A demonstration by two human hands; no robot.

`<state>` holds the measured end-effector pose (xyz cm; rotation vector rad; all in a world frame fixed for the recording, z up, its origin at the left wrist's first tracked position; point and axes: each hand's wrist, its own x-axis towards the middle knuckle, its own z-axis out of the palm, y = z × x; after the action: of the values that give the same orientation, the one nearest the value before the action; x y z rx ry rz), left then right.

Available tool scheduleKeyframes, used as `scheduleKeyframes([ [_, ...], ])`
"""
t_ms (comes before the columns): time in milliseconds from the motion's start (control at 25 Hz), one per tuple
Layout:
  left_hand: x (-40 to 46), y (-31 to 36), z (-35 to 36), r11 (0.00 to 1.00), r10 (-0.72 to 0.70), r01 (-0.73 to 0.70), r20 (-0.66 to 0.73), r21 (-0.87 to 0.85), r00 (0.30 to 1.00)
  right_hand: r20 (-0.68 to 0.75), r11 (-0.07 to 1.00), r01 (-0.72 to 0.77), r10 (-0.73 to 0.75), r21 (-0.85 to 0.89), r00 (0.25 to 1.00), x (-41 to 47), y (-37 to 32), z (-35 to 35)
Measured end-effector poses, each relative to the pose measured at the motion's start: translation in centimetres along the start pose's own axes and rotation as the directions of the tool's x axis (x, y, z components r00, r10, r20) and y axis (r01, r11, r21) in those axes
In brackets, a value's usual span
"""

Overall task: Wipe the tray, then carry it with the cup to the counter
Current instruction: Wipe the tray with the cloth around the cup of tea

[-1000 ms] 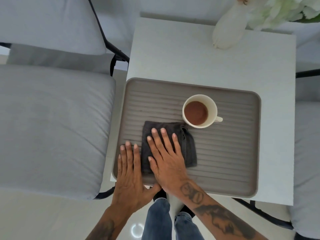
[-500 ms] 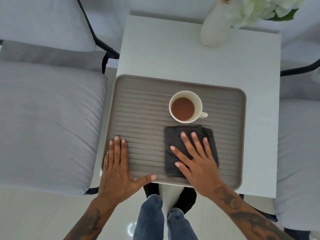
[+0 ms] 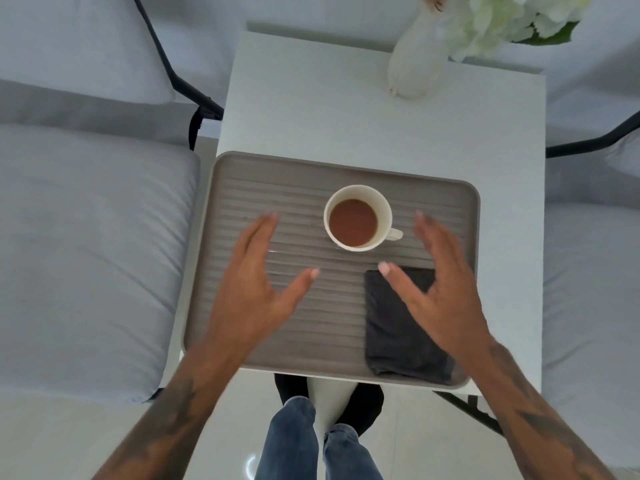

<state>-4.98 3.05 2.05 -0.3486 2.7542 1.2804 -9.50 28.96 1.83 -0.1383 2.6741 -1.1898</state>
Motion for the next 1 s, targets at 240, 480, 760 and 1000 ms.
scheduleKeyframes([
  [240, 7.5, 3.0, 1.9, 0.969, 0.151, -0.079, 0.308, -0.234, 0.939, 0.085, 0.992, 0.042, -0.052, 0.119, 0.995, 4.4, -0.9, 0.6],
  [480, 8.0, 1.2, 3.1, 0.916, 0.17, 0.002, 0.393, -0.402, 0.904, 0.161, 0.962, -0.004, -0.041, 0.273, 0.986, 4.4, 0.4, 1.8],
  [760, 7.3, 0.9, 2.9, 0.904, 0.247, -0.076, 0.368, -0.421, 0.896, 0.16, 0.964, -0.037, -0.006, 0.262, 0.987, 4.3, -1.1, 2.0],
  [1000, 7.7, -0.9, -2.0, 0.91, 0.196, -0.051, 0.317, -0.412, 0.928, 0.225, 0.946, -0.008, -0.069, 0.323, 0.972, 6.2, -5.7, 3.9],
])
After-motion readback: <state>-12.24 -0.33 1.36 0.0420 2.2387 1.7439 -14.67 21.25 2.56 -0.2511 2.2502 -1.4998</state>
